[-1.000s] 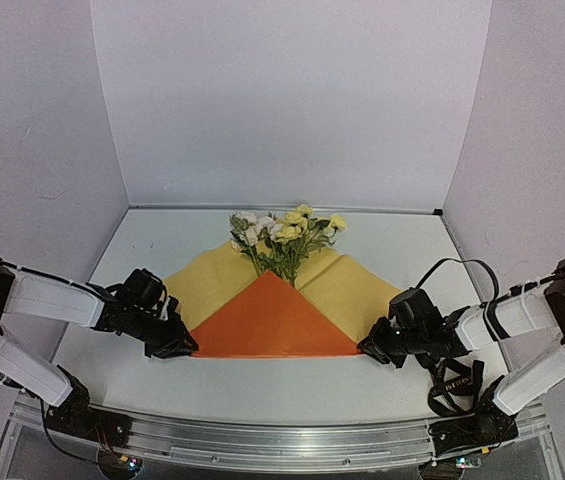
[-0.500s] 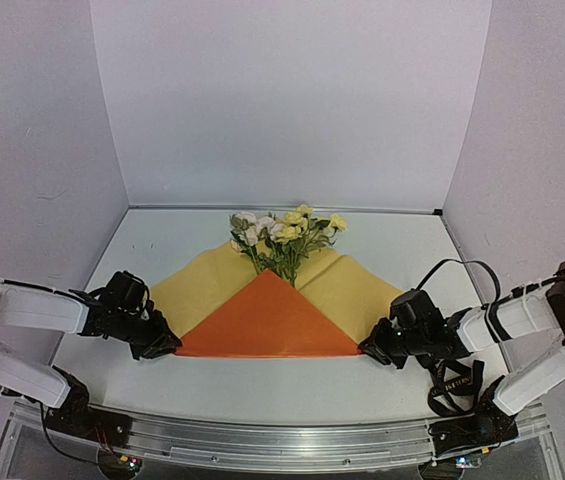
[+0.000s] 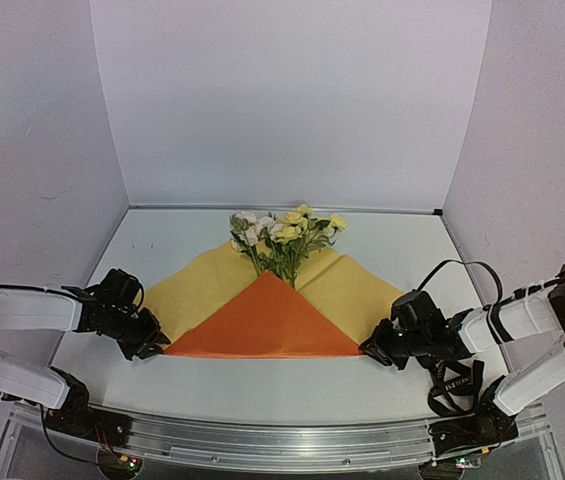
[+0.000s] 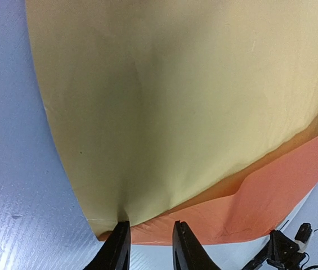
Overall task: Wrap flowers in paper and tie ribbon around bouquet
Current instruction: Press the fold line of the 1/4-folded wrapping paper.
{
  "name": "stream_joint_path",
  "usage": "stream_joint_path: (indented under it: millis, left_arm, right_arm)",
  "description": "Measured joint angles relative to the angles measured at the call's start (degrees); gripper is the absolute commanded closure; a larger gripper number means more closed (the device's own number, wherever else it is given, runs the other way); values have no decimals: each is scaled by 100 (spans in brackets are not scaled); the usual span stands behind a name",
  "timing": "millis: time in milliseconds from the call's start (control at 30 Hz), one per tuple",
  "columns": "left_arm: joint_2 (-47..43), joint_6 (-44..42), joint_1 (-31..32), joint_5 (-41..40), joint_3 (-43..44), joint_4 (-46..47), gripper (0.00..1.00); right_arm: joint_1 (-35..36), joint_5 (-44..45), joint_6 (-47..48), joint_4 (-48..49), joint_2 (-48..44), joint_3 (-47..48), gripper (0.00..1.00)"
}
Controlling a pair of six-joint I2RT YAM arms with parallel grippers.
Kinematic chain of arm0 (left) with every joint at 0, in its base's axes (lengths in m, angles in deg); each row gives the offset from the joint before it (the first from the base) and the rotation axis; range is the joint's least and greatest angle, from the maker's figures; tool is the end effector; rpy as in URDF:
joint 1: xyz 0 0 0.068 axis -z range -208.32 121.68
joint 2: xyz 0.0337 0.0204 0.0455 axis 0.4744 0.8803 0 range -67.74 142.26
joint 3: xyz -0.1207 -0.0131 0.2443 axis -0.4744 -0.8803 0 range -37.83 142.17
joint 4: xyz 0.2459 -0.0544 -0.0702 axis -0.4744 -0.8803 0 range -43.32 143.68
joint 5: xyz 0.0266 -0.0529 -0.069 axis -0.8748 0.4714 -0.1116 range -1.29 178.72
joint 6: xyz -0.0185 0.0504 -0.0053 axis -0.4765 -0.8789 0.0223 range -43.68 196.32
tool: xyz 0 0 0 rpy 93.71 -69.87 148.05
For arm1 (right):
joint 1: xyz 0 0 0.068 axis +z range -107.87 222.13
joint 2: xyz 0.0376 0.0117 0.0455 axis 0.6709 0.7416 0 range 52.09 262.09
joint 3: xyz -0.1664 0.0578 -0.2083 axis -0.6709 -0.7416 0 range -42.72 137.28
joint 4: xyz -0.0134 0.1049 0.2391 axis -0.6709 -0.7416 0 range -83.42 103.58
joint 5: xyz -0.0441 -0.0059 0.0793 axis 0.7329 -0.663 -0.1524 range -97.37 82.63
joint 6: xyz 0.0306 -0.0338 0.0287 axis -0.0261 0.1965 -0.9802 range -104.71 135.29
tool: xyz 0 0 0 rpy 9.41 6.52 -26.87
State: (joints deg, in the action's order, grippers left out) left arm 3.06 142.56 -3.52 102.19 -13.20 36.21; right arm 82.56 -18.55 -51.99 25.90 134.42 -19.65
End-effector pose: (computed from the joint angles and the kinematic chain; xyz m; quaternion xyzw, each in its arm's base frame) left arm 0.1729 -0.0890 0.1302 -0.3171 0.9139 -0.2416 0.0771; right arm 0.1751 0.1582 0.1157 0.1802 0.9088 0.3484 0.1423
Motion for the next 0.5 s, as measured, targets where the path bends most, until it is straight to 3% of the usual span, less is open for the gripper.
stream_joint_path:
  millis: [300,500]
  left_arm:
    - [73,138,-22,-452,341,-718,65]
    - [133,-458,-39,-943,987,-1592,62]
  right_arm:
    - [-2,-15,43,6,0,2,83]
    - [-2,-71,179,-173,-10,130,69]
